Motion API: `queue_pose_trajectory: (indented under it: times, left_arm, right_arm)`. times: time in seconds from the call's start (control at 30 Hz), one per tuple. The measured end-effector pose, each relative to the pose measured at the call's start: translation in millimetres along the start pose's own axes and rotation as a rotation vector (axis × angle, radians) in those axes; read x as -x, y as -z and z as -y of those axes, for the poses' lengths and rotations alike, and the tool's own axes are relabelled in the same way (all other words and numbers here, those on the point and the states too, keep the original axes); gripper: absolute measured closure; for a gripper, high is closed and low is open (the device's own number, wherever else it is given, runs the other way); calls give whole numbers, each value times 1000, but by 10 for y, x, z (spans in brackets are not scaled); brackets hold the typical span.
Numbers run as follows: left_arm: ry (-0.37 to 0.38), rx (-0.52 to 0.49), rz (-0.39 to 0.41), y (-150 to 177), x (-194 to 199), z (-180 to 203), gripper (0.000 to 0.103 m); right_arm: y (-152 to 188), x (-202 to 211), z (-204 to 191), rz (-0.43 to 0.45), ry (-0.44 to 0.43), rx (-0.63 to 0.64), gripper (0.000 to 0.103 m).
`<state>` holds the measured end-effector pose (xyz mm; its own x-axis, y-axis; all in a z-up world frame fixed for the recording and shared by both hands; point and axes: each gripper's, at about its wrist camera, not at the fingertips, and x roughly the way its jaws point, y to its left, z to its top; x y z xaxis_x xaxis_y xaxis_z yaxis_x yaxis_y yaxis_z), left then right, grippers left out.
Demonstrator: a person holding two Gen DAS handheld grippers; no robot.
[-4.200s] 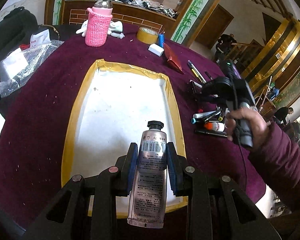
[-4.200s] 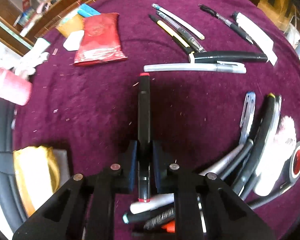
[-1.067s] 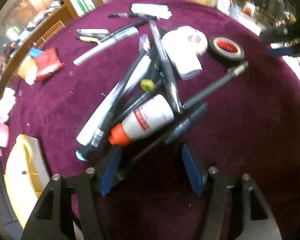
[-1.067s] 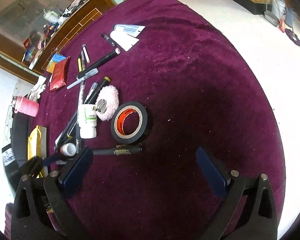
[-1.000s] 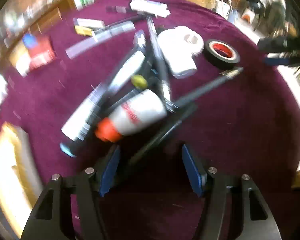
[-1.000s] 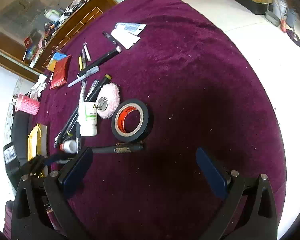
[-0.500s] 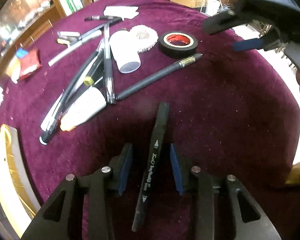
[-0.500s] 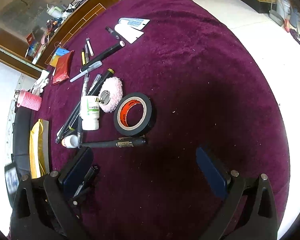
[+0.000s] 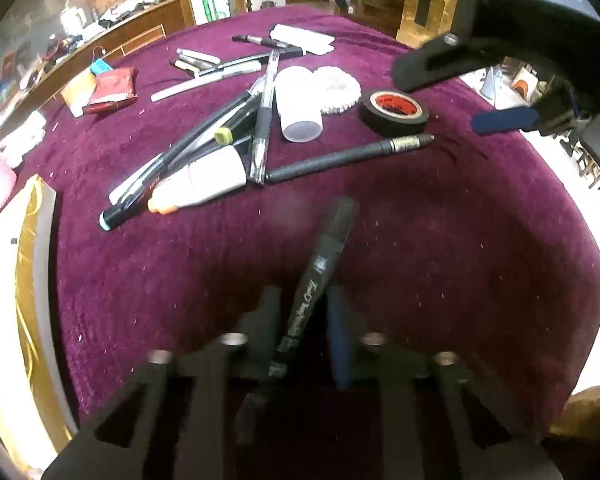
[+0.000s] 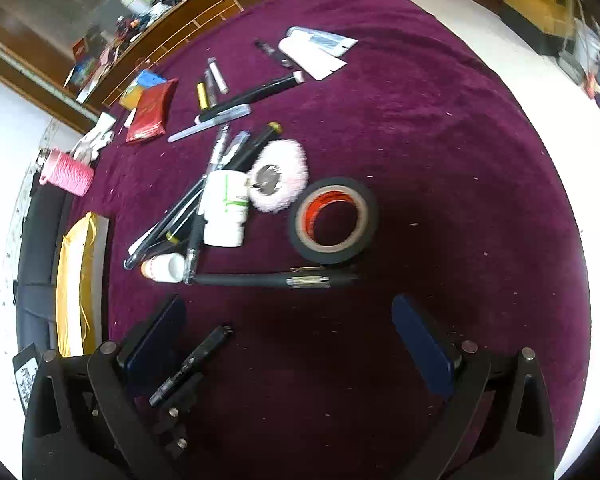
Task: Organize objects
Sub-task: 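Grasp a black pen from the pile with the right tool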
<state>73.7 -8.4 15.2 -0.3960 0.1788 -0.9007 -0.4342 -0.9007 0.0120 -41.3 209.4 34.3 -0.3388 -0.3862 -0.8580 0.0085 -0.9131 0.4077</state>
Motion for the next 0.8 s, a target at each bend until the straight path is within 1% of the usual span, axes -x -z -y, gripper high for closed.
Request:
queue_pose_trajectory:
  times: [0.07, 0.1, 0.2, 0.3, 0.37, 0.47, 0.53, 0.6, 0.63, 0.67, 0.73, 0.77, 0.8]
  left_arm:
    - [48, 65, -30, -5, 6, -80, 92]
    - [48, 87, -34, -30, 34, -57, 92]
    - [0, 124, -29, 76, 199, -159, 92]
    - [-81, 142, -12, 75, 353, -250, 92]
    - [-119, 157, -6, 29, 371, -347, 92]
    - [-174, 182, -7, 12, 439, -471, 92]
    - [-191, 205, -15, 25, 474, -521, 92]
    - [-206, 225, -20, 13, 477, -560, 92]
    - [-213, 231, -23, 36, 504, -573, 92]
    - [-217, 237, -26, 45, 513, -581, 92]
    - [-219, 248, -27, 65, 519, -600, 92]
    - [-223, 253, -30, 78, 521, -614, 92]
    - [-224, 260, -31, 89, 524, -628, 92]
  right_arm:
    - [13, -11, -122, -1, 2, 54, 0]
    - [22, -8, -181, 2, 6, 86, 0]
    - [43, -17, -411, 10, 36, 216, 0]
    - [68, -76, -638, 4, 65, 371, 0]
    - [114, -180, -847, -9, 92, 529, 0]
    - [180, -369, -1041, -36, 119, 690, 1]
    - [207, -523, -1098, -69, 134, 762, 6]
    - [217, -711, -1108, -108, 172, 812, 18]
    - [210, -793, -1089, -130, 181, 822, 21]
    - [202, -887, -1050, -160, 188, 822, 28]
    - [119, -890, -959, -162, 135, 772, 30]
    - [97, -873, -945, -159, 135, 768, 38]
    - [81, -858, -939, -160, 146, 765, 48]
